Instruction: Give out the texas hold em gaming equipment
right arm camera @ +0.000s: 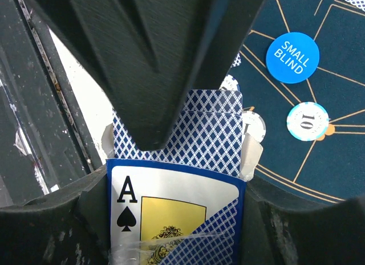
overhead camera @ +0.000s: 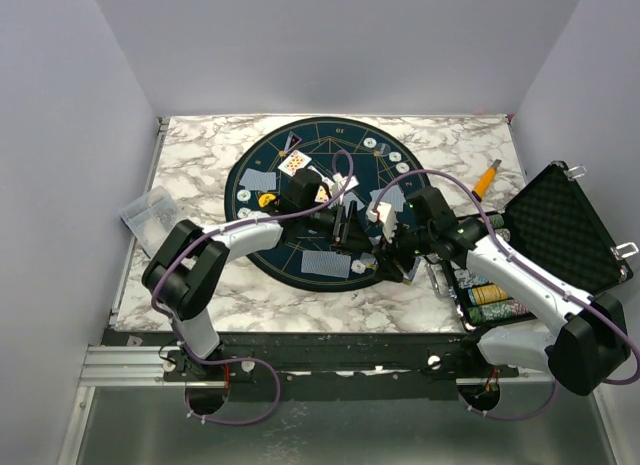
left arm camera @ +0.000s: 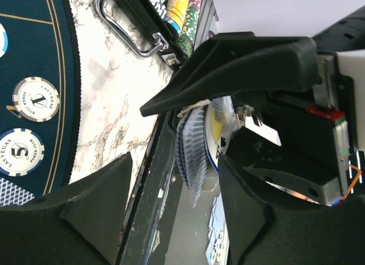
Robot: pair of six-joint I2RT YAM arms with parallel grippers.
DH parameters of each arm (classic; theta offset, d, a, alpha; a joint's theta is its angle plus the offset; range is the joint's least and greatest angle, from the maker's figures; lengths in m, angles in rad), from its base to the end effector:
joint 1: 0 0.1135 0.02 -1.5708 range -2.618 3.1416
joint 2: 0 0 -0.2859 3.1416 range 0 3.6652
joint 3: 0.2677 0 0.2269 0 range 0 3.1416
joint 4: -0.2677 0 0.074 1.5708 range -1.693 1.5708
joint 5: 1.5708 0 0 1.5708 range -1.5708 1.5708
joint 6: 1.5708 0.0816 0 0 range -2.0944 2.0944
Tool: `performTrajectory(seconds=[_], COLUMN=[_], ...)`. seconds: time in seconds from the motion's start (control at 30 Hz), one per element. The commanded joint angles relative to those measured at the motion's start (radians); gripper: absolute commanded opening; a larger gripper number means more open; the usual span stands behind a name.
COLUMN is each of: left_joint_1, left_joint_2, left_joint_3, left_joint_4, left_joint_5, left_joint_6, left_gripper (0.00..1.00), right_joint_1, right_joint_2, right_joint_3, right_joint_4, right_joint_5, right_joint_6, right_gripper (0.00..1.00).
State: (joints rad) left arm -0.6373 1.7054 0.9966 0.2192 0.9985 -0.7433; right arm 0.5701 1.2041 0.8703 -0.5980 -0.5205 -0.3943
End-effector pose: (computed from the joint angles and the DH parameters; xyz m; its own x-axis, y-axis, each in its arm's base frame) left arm 0.2548 -0.2740 0.2444 -0.8998 0.2102 -0.3822 0.4205 0.1848 -0.8883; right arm 0.1719 0.1584 0.2492 -0.3481 -0.6191 -0.7040 -0.9224 0.3601 0.1394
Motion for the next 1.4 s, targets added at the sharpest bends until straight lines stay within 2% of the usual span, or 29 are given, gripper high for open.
performTrajectory(seconds=[0.0, 0.23, 0.53, 0.8, 0.9, 1.27, 1.37], left_joint_1=[-0.01, -0.007, 0.086, 0.085, 0.082, 0.039, 0.036], left_joint_2=[0.042, 0.054, 0.003, -0.068, -0.084, 0.015, 0.028], left_joint_3=[0.028, 0.02, -0.031, -0.041, -0.041, 0.061, 0.061], left_joint_4=[0.027, 0.023, 0.008, 0.026, 0.041, 0.034, 0.027], left_joint_5=[0.013, -0.008, -0.014, -0.004, -0.044, -0.033, -0.025], left_joint_6=[-0.017, -0.017, 0.012, 0.029, 0.016, 0.01, 0.014], left_gripper=[0.61, 0.52, 0.4, 0.43, 0.43, 0.42, 0.38], right_joint_1=[0.003, 0.002, 0.003, 0.003, 0.003, 0.003, 0.003], right_joint_2=[-0.024, -0.033, -0.035, -0.006, -0.002, 0.005, 0.006], right_joint_3=[0.015, 0.013, 0.001, 0.01, 0.009, 0.019, 0.018], right_joint_4=[-0.016, -0.019, -0.014, -0.016, -0.017, -0.038, -0.041], right_joint_5=[-0.042, -0.046, -0.023, -0.02, -0.019, -0.048, -0.052], right_joint_6=[-0.016, -0.018, -0.017, -0.018, -0.021, -0.032, -0.033], right_gripper=[0.01, 0.01, 0.01, 0.01, 0.01, 0.01, 0.01])
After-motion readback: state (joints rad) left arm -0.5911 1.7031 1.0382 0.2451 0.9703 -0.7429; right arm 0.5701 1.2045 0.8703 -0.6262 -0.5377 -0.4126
